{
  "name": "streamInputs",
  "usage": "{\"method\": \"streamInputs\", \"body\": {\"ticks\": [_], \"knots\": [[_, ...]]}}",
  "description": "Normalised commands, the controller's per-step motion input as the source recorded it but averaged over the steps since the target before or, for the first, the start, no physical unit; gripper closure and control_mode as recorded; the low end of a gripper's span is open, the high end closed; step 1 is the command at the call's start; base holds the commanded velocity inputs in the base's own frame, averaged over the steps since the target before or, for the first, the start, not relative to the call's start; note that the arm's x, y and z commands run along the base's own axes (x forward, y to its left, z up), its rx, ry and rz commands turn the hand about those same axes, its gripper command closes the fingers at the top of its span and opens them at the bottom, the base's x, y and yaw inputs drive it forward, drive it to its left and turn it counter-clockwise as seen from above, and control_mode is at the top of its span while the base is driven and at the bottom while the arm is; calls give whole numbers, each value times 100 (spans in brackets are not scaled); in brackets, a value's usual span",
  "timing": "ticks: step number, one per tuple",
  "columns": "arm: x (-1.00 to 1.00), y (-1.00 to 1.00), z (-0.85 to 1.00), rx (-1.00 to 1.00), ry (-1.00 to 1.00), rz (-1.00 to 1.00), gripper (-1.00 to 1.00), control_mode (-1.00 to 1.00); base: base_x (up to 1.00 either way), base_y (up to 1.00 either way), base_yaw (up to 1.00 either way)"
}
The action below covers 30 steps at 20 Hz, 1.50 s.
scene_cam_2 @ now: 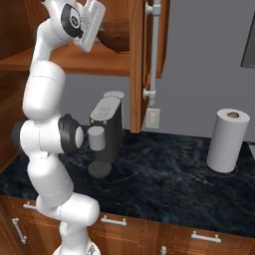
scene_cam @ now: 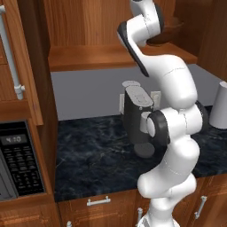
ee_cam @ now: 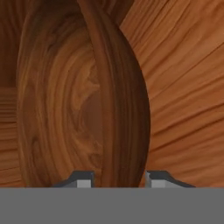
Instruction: Take the smaller bowl and place it next to the appetizer plate on the dining counter , and place the larger bowl next to the plate with cooked food.
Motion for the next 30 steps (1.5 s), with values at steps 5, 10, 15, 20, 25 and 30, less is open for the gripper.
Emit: {"method": "streamInputs", "body": {"ticks": [5, 10, 15, 20, 25, 30], "knots": [[-91, 12, 0, 0, 0, 0, 100, -100, 0, 0, 0], [-100, 54, -7, 0, -2, 0, 100, -100, 0, 0, 0], [-100, 52, -39, 0, -2, 0, 100, -100, 0, 0, 0], [-100, 3, -99, 1, 0, -1, 100, -100, 0, 0, 0], [-100, 0, -100, 2, 0, 0, 100, -100, 0, 0, 0], [-100, 13, -87, 2, 0, 15, 100, -100, 0, 0, 0]]}}
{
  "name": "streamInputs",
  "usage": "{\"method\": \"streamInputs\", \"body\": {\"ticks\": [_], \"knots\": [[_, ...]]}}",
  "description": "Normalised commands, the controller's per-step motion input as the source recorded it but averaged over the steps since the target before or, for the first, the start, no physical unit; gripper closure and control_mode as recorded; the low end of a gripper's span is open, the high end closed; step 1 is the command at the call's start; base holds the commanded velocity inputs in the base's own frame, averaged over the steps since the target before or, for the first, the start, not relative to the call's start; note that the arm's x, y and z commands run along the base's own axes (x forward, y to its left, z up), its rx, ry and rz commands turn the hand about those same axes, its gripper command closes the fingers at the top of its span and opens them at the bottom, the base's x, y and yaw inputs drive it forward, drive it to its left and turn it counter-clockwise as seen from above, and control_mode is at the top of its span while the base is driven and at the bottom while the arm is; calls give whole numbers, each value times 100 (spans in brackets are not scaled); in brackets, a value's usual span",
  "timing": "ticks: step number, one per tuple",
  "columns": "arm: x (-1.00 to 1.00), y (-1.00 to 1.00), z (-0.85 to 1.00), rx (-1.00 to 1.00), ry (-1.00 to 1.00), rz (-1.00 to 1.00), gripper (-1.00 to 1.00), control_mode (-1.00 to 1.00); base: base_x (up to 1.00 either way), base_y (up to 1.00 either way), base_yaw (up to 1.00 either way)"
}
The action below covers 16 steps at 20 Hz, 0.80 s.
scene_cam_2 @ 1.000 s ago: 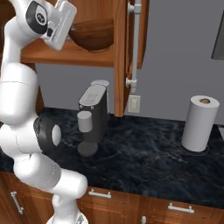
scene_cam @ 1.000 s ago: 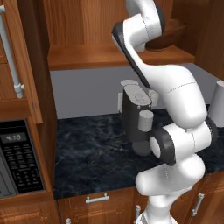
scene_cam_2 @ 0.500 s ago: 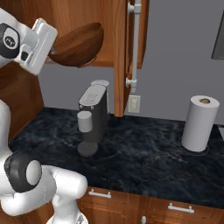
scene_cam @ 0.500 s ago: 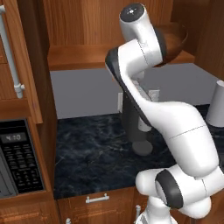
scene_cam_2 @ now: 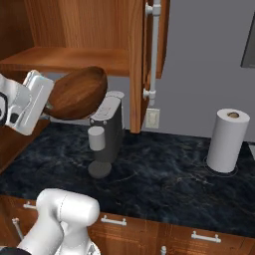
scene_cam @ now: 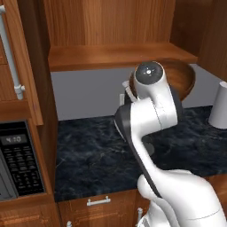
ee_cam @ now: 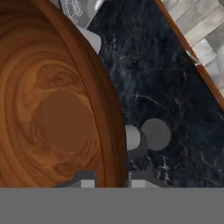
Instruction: Take the smaller bowl and place it next to the appetizer plate on the dining counter , and place the larger bowl next to the plate with cooked food.
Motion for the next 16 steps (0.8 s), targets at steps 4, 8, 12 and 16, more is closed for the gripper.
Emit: {"method": "streamInputs", "body": {"ticks": [4, 8, 12, 16], "knots": [[-25, 7, -23, 1, 1, 10, 100, 100, -69, 19, 44], [0, 0, 0, 0, 0, 0, 100, 100, -53, 3, 80], [0, 0, 0, 0, 0, 0, 100, 100, -52, 1, 82], [0, 0, 0, 0, 0, 0, 100, 100, -34, 4, 85]]}}
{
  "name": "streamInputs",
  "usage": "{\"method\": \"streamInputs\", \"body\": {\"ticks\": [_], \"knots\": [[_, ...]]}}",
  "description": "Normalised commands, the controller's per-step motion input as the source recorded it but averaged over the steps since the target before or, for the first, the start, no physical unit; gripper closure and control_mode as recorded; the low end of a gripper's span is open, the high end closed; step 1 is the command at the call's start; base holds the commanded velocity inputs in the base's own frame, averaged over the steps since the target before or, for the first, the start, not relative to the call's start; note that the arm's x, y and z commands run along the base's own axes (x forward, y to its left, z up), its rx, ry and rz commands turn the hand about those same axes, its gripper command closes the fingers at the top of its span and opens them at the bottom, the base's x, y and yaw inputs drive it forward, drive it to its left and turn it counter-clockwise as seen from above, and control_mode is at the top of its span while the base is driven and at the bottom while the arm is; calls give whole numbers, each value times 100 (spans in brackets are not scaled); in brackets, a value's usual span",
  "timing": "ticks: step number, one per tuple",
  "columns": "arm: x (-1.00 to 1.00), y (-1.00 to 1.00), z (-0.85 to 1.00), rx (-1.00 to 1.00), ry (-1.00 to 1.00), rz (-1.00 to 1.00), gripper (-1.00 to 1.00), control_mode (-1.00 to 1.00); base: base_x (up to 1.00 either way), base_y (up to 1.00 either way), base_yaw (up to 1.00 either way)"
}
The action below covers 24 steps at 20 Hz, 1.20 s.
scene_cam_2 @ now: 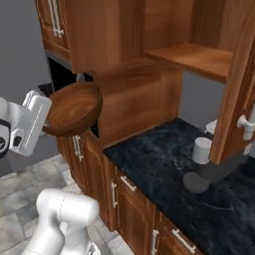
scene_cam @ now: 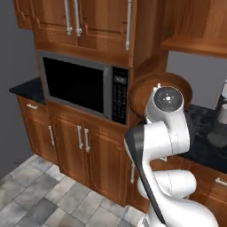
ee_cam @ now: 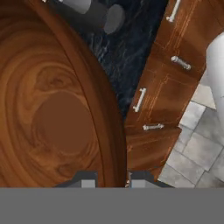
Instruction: Take the smaller bowl and place it next to the appetizer plate on the dining counter , and place the larger bowl next to the plate with cooked food.
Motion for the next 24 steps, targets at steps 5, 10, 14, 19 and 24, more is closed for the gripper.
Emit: {"method": "streamInputs", "body": {"ticks": [5, 10, 14, 19, 24], "knots": [[0, 0, 0, 0, 0, 0, 100, 100, -6, 1, 93], [0, 0, 0, 0, 0, 0, 100, 100, 0, 15, 99], [0, 0, 0, 0, 0, 0, 100, 100, -1, 34, 96], [0, 0, 0, 0, 0, 0, 100, 100, 21, 73, 71], [0, 0, 0, 0, 0, 0, 100, 100, 97, 34, 42]]}}
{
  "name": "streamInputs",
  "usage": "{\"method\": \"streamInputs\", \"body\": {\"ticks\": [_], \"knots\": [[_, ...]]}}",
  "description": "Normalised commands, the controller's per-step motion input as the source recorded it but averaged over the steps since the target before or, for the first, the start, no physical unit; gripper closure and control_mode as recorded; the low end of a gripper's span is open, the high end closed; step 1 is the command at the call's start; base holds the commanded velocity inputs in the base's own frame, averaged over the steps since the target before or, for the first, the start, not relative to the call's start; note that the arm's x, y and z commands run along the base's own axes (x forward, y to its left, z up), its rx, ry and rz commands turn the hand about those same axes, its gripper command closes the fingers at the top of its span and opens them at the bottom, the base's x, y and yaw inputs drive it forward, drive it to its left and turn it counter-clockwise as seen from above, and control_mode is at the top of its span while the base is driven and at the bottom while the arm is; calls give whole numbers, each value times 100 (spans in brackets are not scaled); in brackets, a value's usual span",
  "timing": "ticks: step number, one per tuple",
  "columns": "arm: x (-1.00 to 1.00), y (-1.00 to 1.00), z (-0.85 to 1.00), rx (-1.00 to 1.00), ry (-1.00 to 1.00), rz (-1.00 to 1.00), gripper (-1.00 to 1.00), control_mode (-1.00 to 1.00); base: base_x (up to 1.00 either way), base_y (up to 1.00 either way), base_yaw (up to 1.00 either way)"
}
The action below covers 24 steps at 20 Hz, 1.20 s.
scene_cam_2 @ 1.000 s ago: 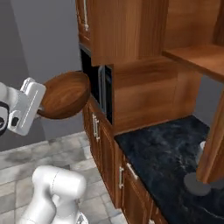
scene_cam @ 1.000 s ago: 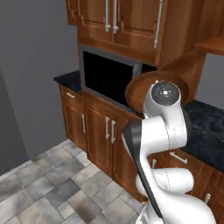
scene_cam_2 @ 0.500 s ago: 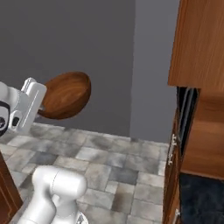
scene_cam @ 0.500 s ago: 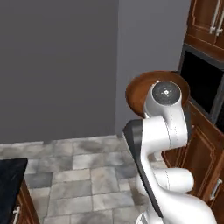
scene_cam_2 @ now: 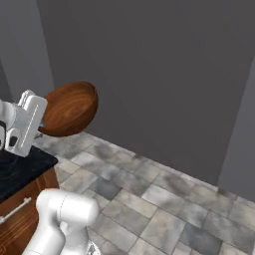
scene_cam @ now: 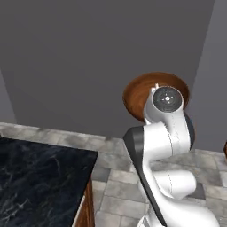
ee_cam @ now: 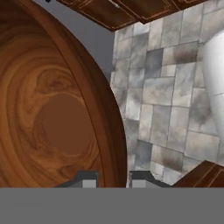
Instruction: Take the smaller bowl and place it next to the appetizer plate on the dining counter , and place the larger bowl next to the plate with cooked food.
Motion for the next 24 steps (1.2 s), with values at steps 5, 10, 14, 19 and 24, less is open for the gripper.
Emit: {"method": "streamInputs", "body": {"ticks": [5, 10, 14, 19, 24], "knots": [[0, 0, 0, 0, 0, 0, 100, 100, 100, -38, 9], [0, 0, 0, 0, 0, 0, 100, 100, 100, -70, 14], [0, 0, 0, 0, 0, 0, 100, 100, 86, -4, 68], [0, 0, 0, 0, 0, 0, 100, 100, 77, 0, 77], [0, 0, 0, 0, 0, 0, 100, 100, 94, -12, 72]]}}
